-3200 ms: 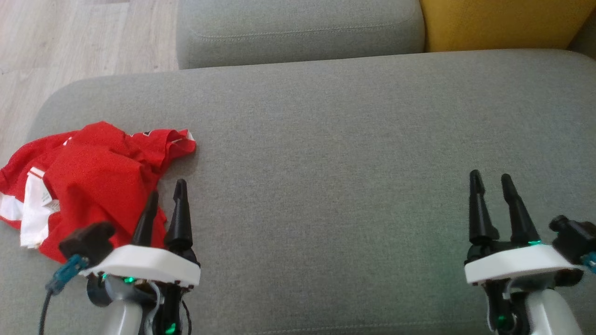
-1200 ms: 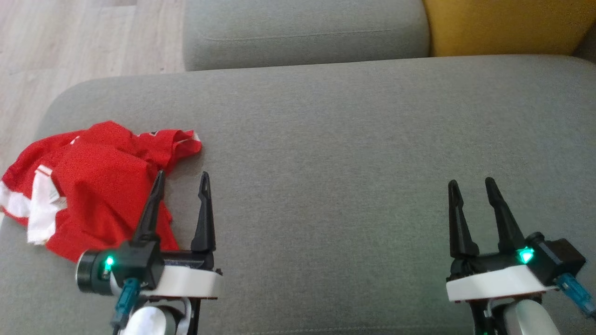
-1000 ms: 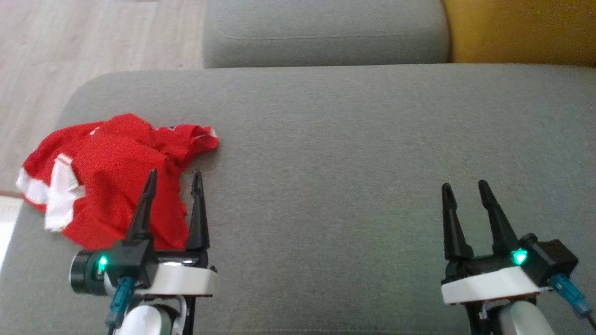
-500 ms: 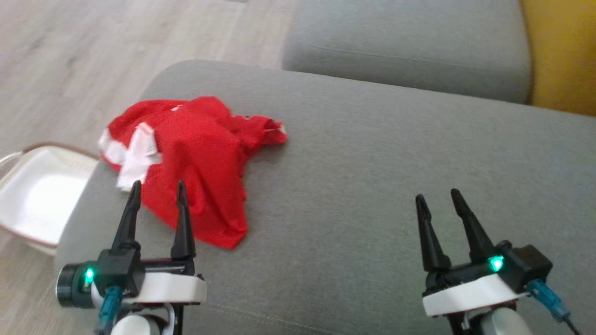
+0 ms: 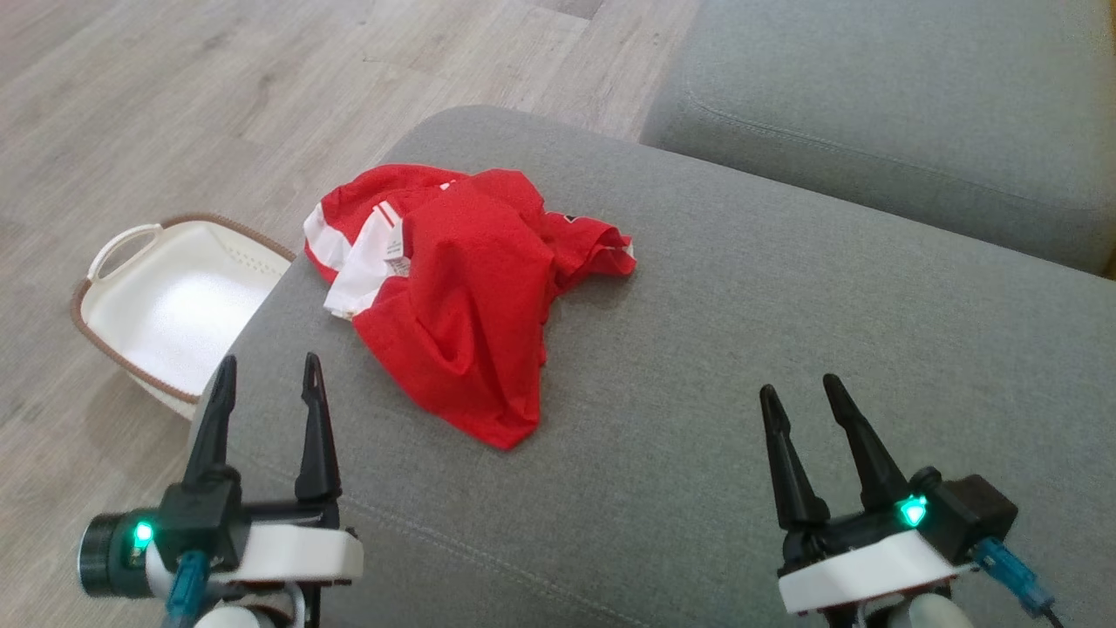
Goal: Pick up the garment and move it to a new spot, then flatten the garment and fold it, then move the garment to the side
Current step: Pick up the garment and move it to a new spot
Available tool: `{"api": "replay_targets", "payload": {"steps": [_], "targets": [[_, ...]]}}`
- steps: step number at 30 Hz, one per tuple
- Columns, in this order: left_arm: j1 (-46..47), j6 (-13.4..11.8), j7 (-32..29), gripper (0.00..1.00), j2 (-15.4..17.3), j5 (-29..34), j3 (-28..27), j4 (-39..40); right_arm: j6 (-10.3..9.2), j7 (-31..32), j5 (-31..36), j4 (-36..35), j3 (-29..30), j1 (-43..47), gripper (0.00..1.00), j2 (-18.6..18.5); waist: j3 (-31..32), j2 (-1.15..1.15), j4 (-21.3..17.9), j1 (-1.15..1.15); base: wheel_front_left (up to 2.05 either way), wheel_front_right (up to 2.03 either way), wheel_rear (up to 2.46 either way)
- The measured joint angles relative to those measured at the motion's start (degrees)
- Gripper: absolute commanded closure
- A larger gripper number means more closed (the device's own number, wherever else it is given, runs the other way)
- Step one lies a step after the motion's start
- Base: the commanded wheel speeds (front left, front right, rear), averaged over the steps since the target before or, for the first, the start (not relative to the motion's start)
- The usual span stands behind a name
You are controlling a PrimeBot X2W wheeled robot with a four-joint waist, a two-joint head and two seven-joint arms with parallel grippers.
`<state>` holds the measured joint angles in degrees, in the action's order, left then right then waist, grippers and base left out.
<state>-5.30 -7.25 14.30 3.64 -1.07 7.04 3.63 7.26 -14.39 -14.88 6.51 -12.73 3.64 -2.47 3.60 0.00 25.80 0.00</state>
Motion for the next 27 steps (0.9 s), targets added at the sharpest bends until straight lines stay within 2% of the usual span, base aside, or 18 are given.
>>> {"api": "replay_targets", "payload": {"steps": [3,7,13,17,22,27], "targets": [[0.00,-0.04,0.00,0.00,0.12,0.57,0.02,0.01,0.00,0.00,-0.26,0.01,-0.12,0.57,0.00,0.00,-0.08,0.00,0.47,0.00,0.00,0.00,0.00],[0.07,-1.30,0.00,0.00,0.11,0.56,-0.48,0.26,0.00,0.00,-0.26,0.03,-0.14,0.60,0.00,0.00,-0.79,0.00,0.00,0.00,0.00,0.00,0.00],[2.28,-1.15,0.00,0.00,0.16,0.03,-0.83,0.42,0.00,0.00,0.47,-0.31,2.58,0.35,0.00,0.00,-3.39,0.00,-1.20,0.00,0.00,0.00,0.00],[7.99,2.85,0.41,0.00,1.03,-2.46,-2.11,-4.08,0.00,0.00,2.54,-1.05,6.46,-0.94,0.00,0.00,-6.46,0.00,-2.02,0.00,0.00,0.00,0.00],[19.62,9.92,0.38,0.00,2.76,-4.64,-1.20,-17.57,0.00,0.00,5.70,-2.98,14.92,-5.03,0.00,-0.01,-11.86,0.00,-2.66,0.00,0.00,0.00,0.00],[33.35,13.89,-4.16,0.00,3.93,-7.72,1.91,-29.71,0.00,-0.01,8.86,-5.03,20.38,-8.12,0.00,-0.01,-17.47,0.00,-3.26,0.00,0.00,0.00,0.00]]}}
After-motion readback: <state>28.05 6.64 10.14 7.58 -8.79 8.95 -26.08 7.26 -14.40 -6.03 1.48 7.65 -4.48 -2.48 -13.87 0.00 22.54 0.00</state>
